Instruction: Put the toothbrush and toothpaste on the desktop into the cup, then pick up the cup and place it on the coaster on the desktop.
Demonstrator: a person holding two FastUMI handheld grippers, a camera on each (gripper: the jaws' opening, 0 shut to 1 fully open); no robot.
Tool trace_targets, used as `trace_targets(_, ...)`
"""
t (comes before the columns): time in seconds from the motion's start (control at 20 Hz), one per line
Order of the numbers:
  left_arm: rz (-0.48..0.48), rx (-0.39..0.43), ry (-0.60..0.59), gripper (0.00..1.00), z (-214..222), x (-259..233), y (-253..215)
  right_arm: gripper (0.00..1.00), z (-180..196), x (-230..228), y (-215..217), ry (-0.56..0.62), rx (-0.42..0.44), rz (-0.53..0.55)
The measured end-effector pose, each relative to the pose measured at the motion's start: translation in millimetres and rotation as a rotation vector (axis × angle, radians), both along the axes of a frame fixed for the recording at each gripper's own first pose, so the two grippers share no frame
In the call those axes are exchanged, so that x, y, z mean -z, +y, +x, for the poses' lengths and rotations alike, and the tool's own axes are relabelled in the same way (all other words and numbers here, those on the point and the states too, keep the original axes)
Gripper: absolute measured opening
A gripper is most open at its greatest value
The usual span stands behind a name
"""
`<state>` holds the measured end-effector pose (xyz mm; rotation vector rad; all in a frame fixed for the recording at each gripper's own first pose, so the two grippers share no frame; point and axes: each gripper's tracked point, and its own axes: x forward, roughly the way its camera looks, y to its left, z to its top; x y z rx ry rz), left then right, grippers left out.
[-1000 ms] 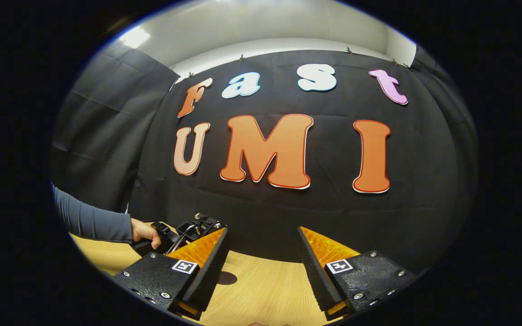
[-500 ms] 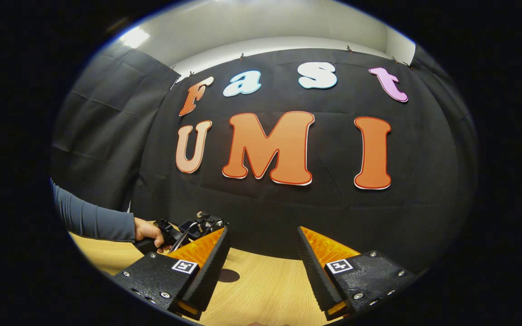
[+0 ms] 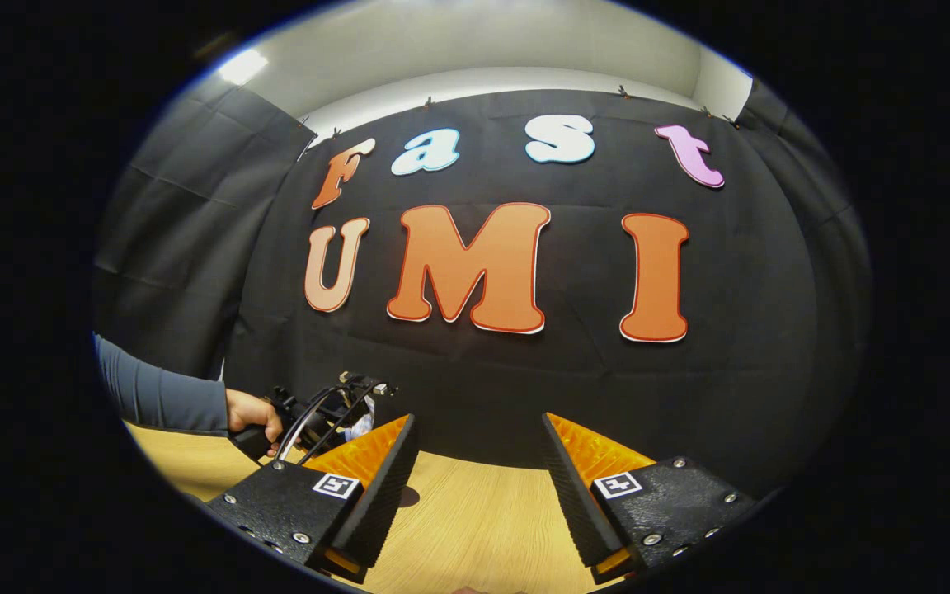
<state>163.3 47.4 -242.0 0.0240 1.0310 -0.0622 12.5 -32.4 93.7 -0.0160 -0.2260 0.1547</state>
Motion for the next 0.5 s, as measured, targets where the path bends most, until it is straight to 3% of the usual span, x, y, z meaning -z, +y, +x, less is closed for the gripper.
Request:
trace_targets(0.3, -0.003, 0.064, -0.006, 0.24, 0.8, -1.8, 6.5, 0.89, -7.4, 2.6, -11.4, -0.002, 0.015, 0.009)
trace_targets(0.5, 0.003, 0.095, 0.025, 0.24, -1.3, -7.2, 11.5, 0.88, -5.1, 26.7, -24.4, 0.063, 0.058, -0.013)
